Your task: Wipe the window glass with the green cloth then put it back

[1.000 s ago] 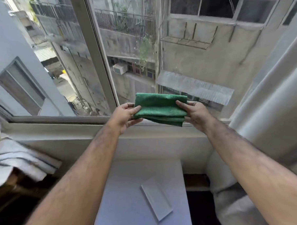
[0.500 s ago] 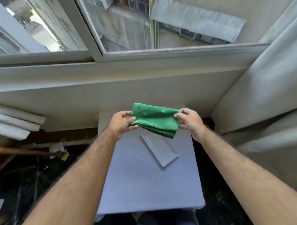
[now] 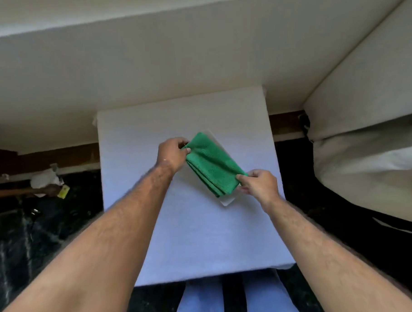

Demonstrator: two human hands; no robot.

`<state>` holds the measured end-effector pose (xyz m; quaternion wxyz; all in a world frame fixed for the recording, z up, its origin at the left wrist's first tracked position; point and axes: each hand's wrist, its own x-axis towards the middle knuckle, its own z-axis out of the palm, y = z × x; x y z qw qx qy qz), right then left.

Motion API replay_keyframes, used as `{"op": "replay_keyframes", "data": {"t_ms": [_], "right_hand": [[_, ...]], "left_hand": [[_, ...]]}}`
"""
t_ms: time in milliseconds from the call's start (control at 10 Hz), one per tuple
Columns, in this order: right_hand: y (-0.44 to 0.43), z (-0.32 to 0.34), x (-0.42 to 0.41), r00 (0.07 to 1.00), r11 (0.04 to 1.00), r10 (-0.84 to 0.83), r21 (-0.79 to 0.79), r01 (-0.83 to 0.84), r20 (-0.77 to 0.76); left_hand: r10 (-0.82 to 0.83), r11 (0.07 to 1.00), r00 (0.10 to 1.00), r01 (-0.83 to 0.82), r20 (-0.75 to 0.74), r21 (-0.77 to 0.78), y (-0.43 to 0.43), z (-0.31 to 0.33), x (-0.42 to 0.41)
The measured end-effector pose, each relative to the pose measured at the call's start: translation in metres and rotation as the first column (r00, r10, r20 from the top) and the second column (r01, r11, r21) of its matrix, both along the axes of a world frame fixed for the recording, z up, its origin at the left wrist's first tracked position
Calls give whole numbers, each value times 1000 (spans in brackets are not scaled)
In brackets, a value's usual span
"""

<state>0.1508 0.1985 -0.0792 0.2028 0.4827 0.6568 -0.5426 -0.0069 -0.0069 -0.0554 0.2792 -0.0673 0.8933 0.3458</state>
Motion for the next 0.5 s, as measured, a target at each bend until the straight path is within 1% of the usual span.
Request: {"op": "replay_keyframes", "data": {"t_ms": [100,200,300,400,500], "right_hand": [[-4,-17,2,999,1000,-21,24,20,29],[-3,-28,2,992,987,95,125,-105,82],[0,-31,-1,926,878,315,307,-368,207],[-1,-24,-7,799,667,478,441,-600,364],[6,-8,-19,738,535,583,523,-664,340]], "left_hand": [[-97,995,995,95,-37,-38,9,-18,0],[-215,973,976,211,-34,-89,18,-34,3],[-404,885,912,368,-76,-285,21,-44,8],[-554,776,809,416,-198,-474,21,-40,11],[-558,788,775,383,-297,-482,18,-31,12]]}}
